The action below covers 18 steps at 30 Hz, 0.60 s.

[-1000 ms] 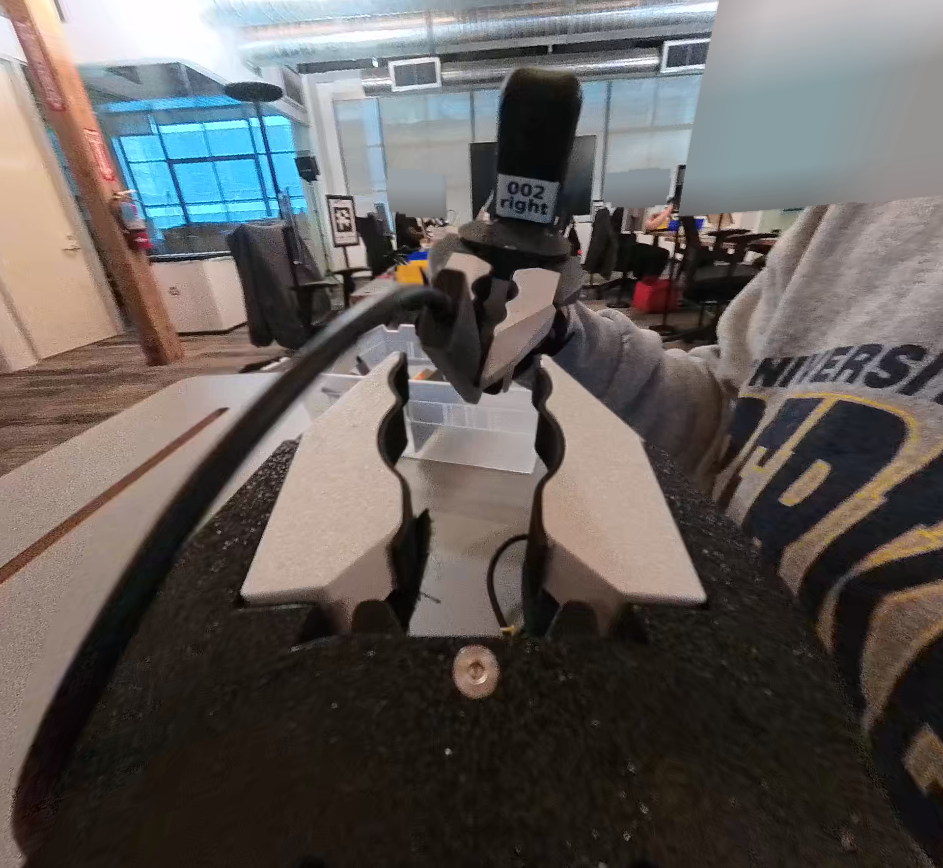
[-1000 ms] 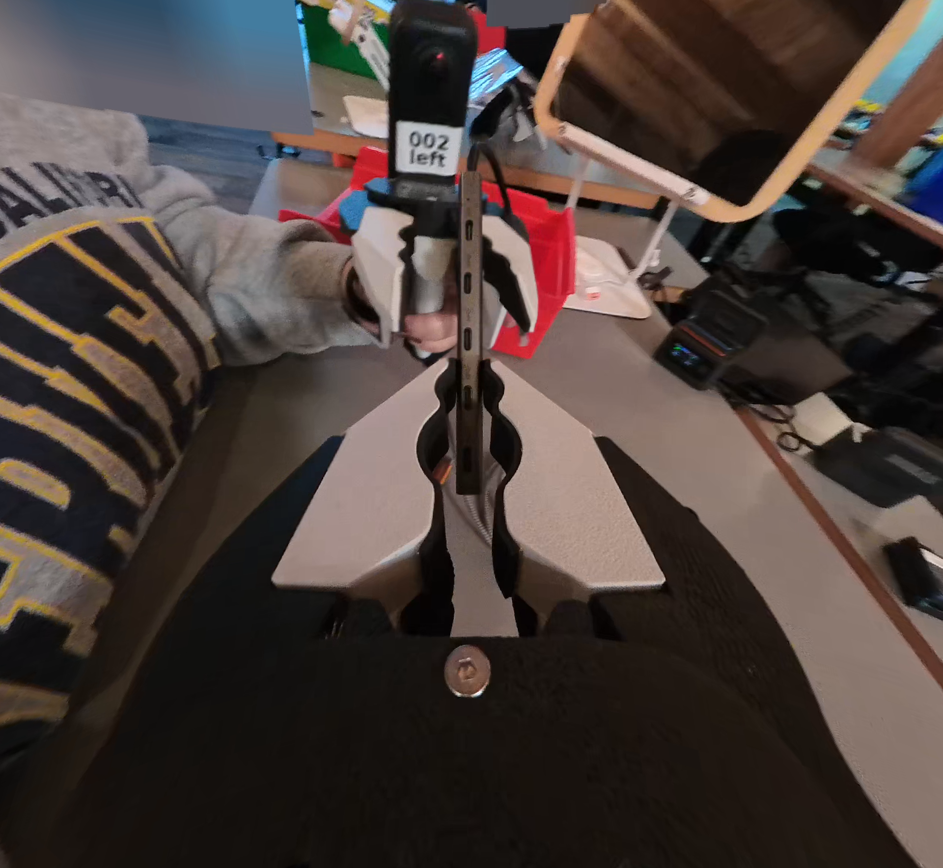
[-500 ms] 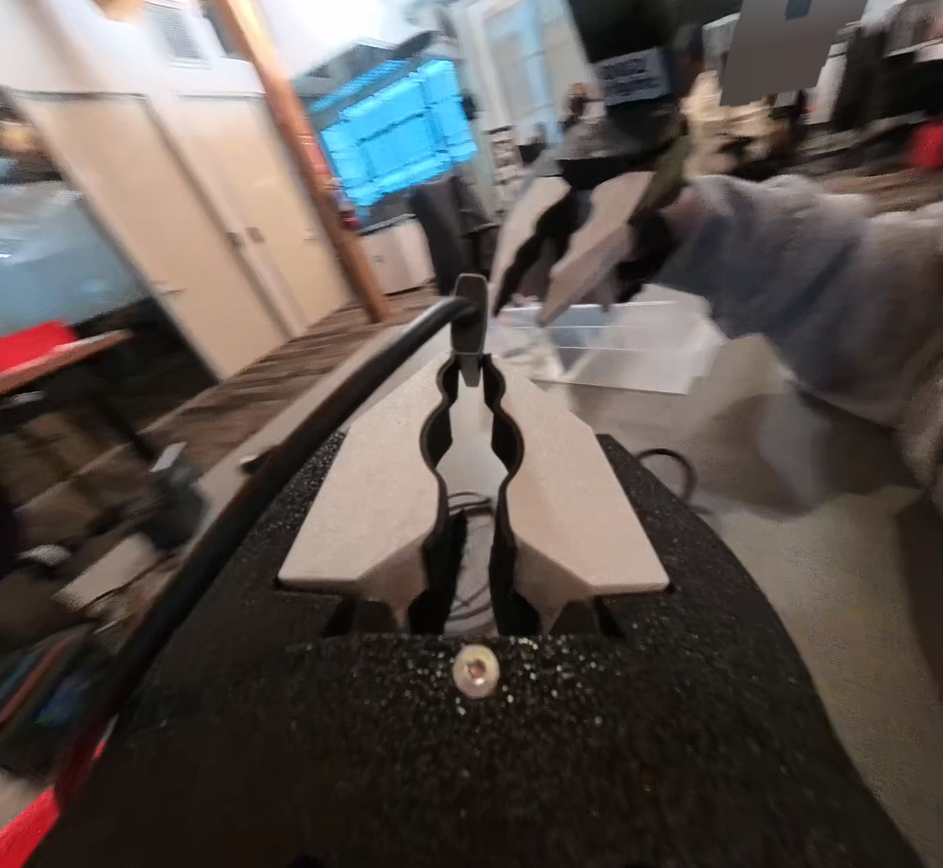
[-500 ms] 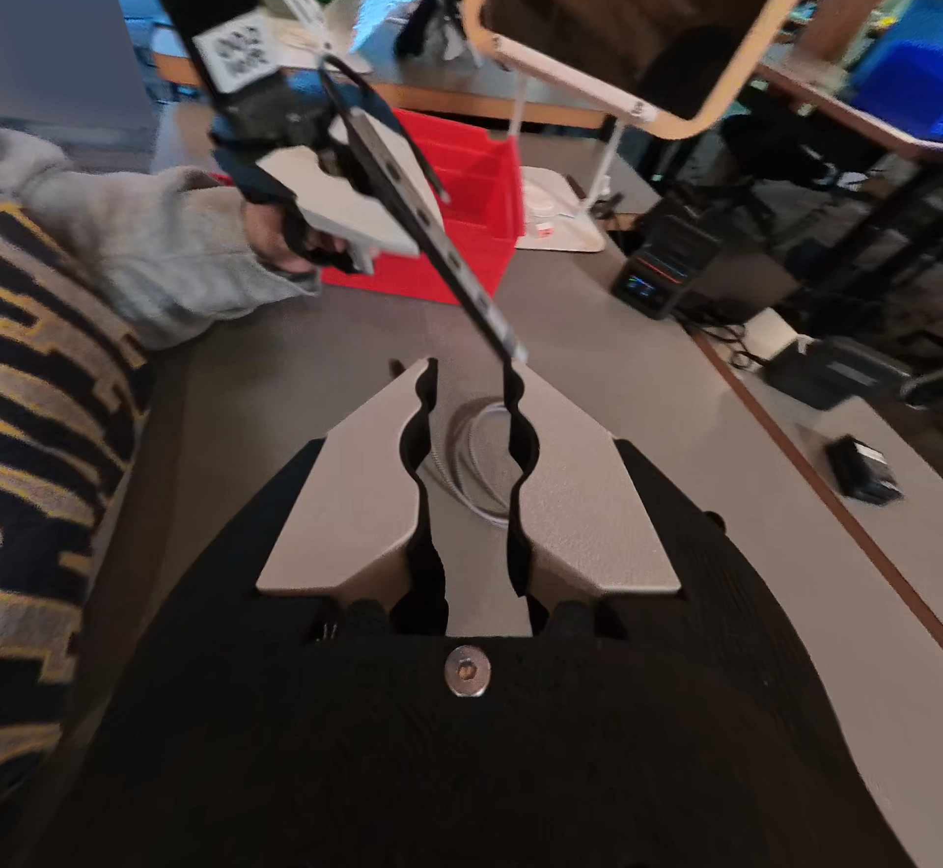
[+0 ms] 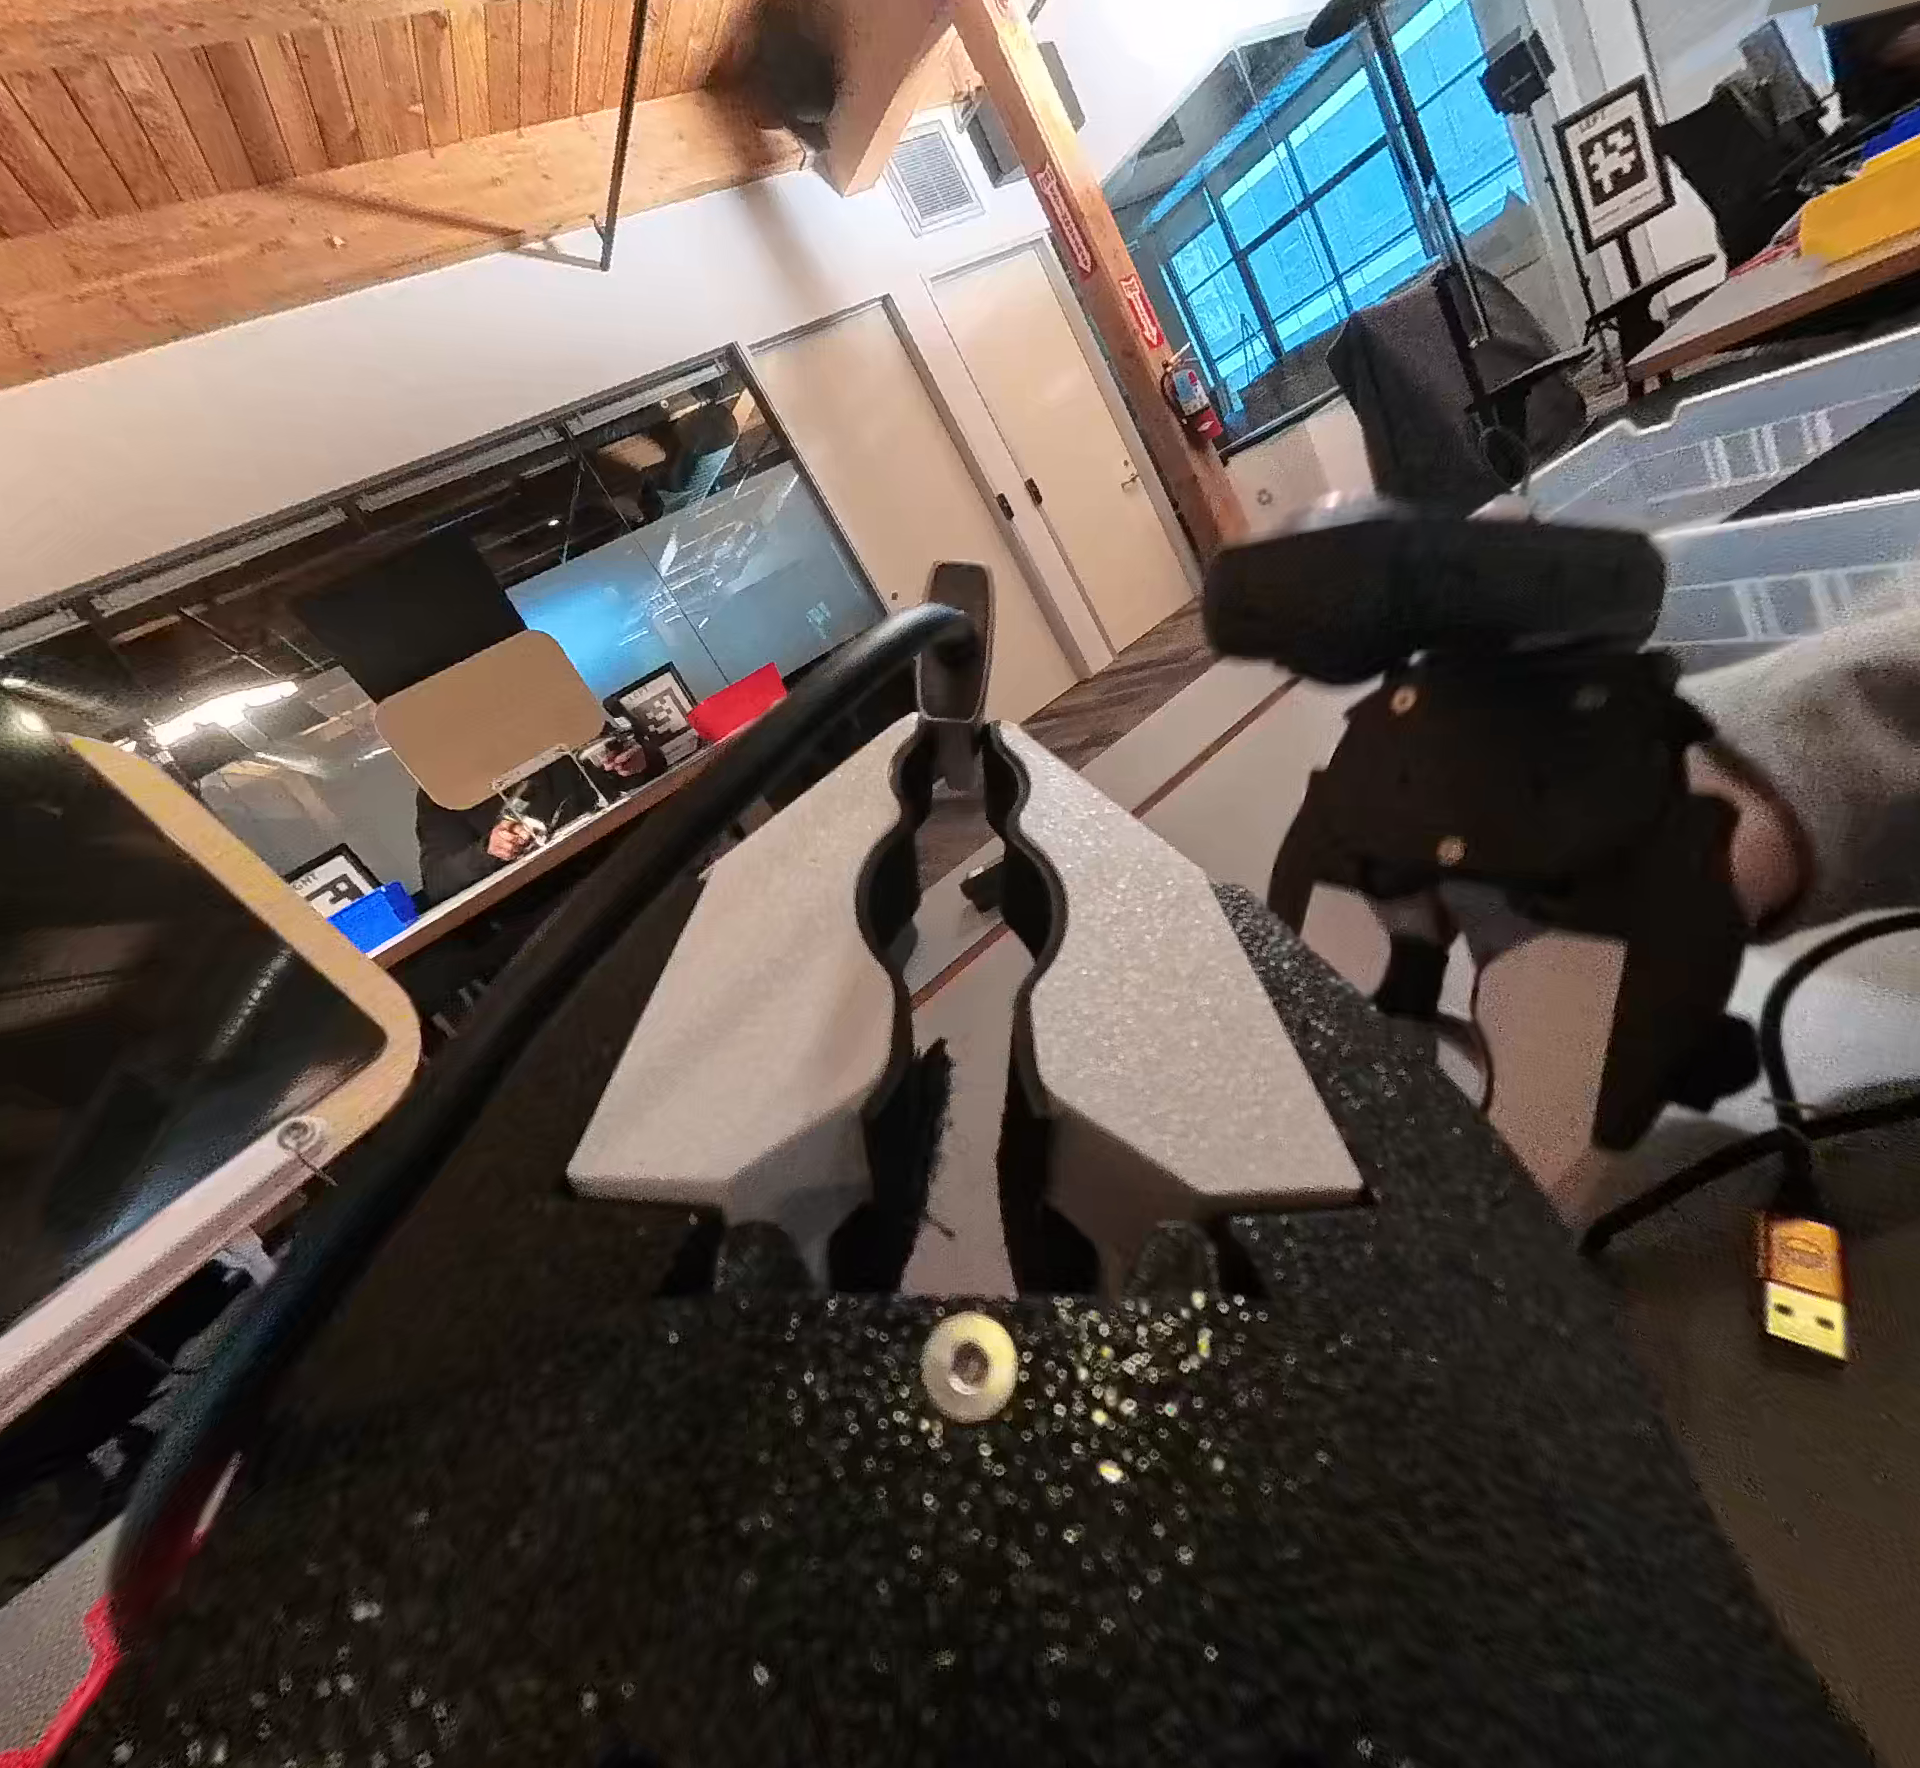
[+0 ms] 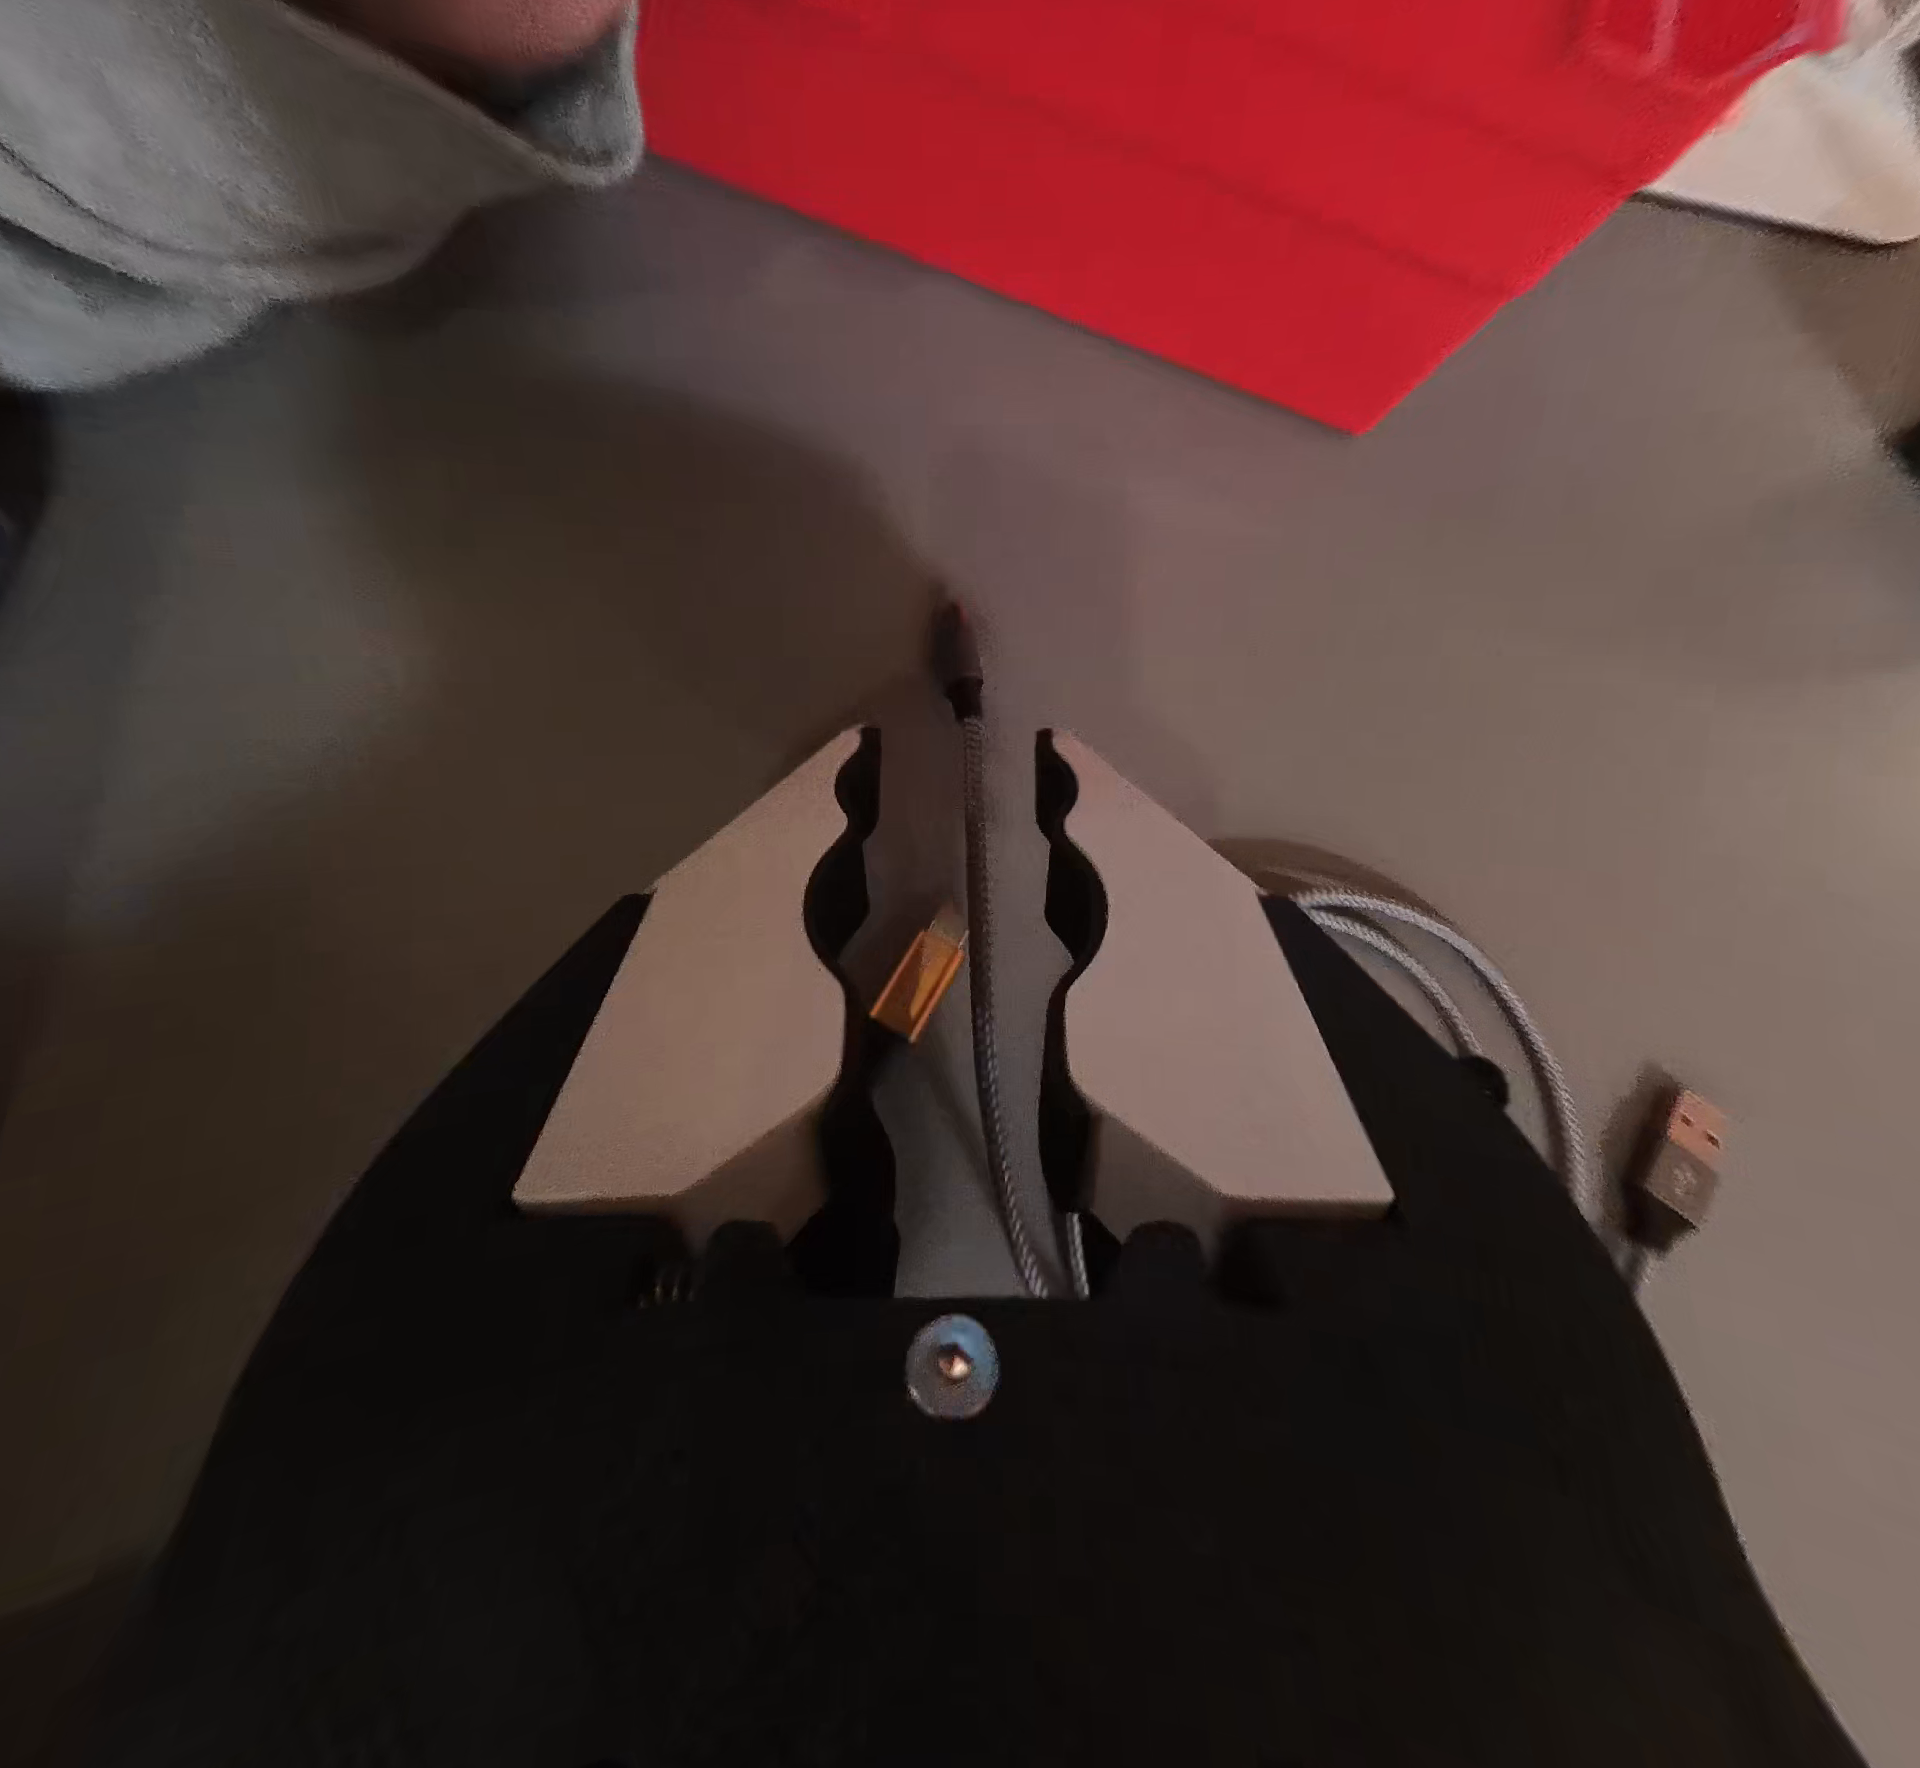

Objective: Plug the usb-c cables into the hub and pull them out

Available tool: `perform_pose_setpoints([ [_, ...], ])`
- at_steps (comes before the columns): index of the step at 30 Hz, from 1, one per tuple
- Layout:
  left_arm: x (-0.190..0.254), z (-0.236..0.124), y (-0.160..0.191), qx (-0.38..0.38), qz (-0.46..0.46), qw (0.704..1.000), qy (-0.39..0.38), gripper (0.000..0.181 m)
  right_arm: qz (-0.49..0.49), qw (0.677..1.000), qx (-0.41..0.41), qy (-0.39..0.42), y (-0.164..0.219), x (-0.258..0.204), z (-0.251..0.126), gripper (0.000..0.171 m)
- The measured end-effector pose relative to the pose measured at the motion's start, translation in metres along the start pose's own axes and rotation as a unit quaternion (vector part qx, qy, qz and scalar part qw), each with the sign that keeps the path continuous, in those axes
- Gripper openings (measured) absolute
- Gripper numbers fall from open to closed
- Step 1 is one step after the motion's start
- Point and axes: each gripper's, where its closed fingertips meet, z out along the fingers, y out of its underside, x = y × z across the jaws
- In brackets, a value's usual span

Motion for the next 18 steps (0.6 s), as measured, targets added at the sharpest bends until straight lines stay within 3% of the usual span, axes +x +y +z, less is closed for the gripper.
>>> perform_pose_setpoints([
  [4, 0.001, 0.0, 0.0, 0.0, -0.004, 1.0, 0.005, 0.007, -0.013, 0.999, -0.033, -0.014, 0.008, 0.001, 0.014, 0.021],
  [9, 0.004, 0.002, 0.001, -0.002, -0.002, 1.0, 0.012, 0.007, -0.005, 1.0, -0.008, -0.001, 0.005, 0.004, 0.01, 0.0],
  [11, 0.004, 0.004, 0.002, -0.003, -0.008, 1.0, 0.013, 0.007, -0.01, 1.0, -0.003, 0.023, 0.004, 0.009, 0.003, 0.0],
  [18, 0.016, 0.012, 0.01, -0.036, -0.062, 0.996, 0.051, 0.007, -0.086, 0.973, 0.015, 0.212, -0.023, 0.035, -0.098, 0.0],
])
